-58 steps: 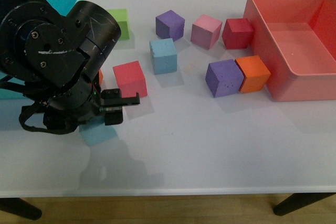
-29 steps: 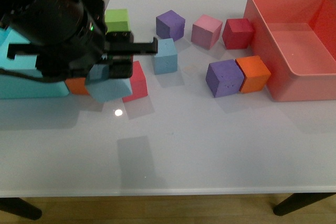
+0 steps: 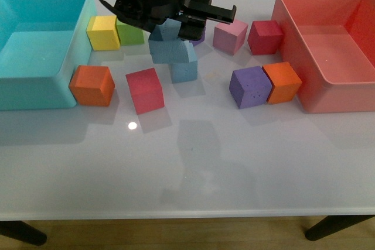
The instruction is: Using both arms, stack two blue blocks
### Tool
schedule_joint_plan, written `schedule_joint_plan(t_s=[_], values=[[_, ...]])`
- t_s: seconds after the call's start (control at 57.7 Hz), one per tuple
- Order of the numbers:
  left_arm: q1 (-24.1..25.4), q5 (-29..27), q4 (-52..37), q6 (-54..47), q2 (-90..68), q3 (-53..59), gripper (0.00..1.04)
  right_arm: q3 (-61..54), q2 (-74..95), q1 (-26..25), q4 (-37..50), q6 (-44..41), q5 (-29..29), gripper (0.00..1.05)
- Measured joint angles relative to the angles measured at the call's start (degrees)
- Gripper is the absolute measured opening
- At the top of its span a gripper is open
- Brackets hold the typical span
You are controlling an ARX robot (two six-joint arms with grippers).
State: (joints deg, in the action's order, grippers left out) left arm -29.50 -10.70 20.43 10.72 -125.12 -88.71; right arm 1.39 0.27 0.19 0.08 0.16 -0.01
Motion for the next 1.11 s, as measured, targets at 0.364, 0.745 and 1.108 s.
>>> schedule_joint_plan(t_s=[0.364,0.745,1.108], values=[[1.11,0.11,4.2,-7.43,-11.21,-14.58,0.4,0.0,0.0,0.0,0.0,0.0,0.0,0.96],[1.49,0.42,8.83,-9.44,-18.56,-25.24,0.4,0.0,0.0,0.0,0.0,-0.02,0.0,0.96],[1.49,0.63,11.47,-9.66,-23.71,-31.69,0.4,0.0,0.0,0.0,0.0,-0.02,0.0,0.96]])
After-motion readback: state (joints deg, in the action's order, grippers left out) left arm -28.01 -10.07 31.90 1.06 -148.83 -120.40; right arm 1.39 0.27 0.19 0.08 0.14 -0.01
